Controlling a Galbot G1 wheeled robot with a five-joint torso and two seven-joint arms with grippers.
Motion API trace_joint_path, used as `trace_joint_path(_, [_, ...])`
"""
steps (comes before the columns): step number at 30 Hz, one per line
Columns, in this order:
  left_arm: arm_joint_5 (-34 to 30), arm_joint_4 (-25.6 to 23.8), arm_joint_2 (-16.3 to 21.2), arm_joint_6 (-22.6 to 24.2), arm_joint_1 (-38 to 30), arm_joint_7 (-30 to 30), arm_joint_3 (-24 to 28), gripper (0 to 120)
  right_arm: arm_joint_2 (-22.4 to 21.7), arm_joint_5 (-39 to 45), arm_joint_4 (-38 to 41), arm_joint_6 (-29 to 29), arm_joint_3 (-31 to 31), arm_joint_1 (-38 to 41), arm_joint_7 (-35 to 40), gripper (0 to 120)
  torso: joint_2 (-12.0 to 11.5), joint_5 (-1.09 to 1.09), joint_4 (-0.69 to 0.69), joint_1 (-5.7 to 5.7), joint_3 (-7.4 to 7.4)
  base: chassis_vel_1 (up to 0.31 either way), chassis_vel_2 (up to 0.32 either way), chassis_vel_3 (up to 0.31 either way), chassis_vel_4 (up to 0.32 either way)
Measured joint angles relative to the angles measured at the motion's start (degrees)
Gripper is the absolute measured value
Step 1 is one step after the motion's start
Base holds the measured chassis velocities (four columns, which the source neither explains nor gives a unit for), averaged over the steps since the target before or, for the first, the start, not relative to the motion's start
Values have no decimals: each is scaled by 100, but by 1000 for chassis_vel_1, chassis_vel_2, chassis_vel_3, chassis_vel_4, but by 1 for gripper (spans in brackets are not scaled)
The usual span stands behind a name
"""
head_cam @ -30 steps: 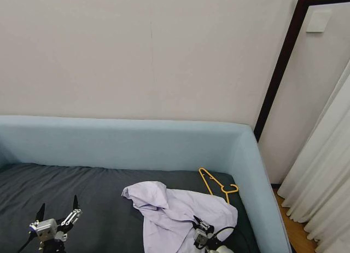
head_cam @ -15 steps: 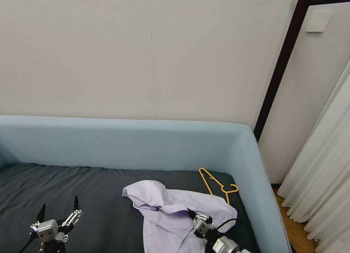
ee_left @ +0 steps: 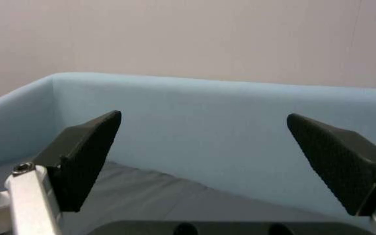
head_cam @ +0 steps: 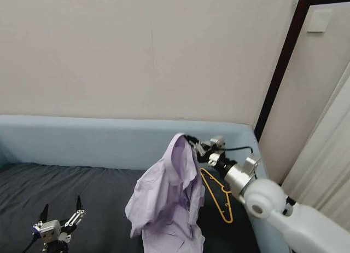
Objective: Pick up the clothes from the sofa and hang them on the clothes hanger.
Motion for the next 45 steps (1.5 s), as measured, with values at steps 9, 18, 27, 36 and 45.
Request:
trace_joint_path(9, [1,-43,-6,39,-37,-6,16,100,-166,742,182,-356,418,1477,542,0,1,-1,3,0,0,0,0,0,0])
trace_joint_path(18, [-39,-60,54,41,-36,-36,21,100,-746,1216,425,-1236,1218,2186,968,0,1,1,0,0,-1,0,0,0,0])
trace_joint_path(27, [-63,-72,72,17,-17,-52,37,100,-1024,1299,1245,-2050,1423,2295,1536,0,2,-2,1,-2,-2,0,0,0,0])
trace_joint_path(36, [-52,-41,2,-5,-17,-78,47,100,77,-1852,-318,-1851,-17,-72,257,0,1,2,2,-1,0,0,0,0,0])
trace_joint_path(45, [-71,55,54,-2,75,-103,-140,100,1591,-3626,-3470,-384,-1087,-735,-684,0,1,0,3,-1,0,0,0,0,0])
